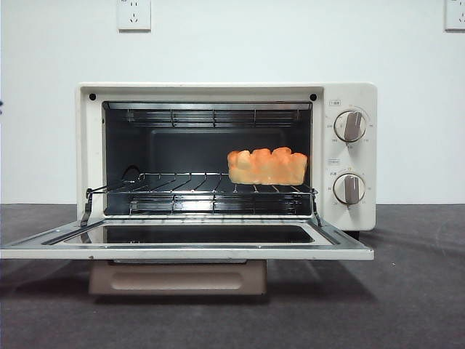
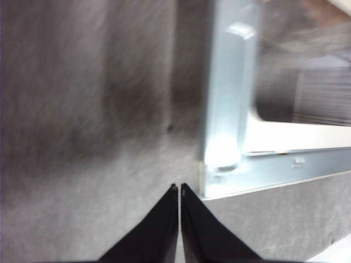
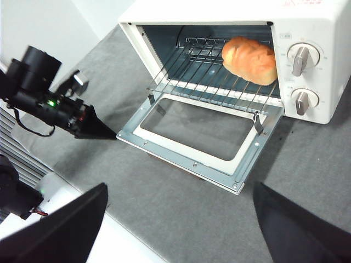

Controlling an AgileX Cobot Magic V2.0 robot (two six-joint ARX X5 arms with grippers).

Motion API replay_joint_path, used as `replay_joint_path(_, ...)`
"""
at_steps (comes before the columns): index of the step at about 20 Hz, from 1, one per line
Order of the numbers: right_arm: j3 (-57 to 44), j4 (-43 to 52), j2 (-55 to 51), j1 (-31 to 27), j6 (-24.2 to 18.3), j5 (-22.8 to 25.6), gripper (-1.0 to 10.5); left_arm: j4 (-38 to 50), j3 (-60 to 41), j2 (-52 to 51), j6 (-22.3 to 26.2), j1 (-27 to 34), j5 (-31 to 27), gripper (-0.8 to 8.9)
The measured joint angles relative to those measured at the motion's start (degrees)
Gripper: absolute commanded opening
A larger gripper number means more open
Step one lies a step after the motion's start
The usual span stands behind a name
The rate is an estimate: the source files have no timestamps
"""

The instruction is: The left arm flap open the oven, the right arm pick bread and place it into oven, the left arm flap close the oven

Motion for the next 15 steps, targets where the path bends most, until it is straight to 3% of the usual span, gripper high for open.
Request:
replay_joint_path(7, 0.0, 0.1, 0.0, 0.0, 0.0, 0.0, 4.1, 4.2, -0.2, 6.4, -1.2, 0.3, 4.7, 0.07)
replay_joint_path(15, 0.0, 0.8, 0.0, 0.0, 0.0, 0.0, 4.1, 6.5, -0.3, 6.9, -2.0, 0.4, 5.8, 0.07)
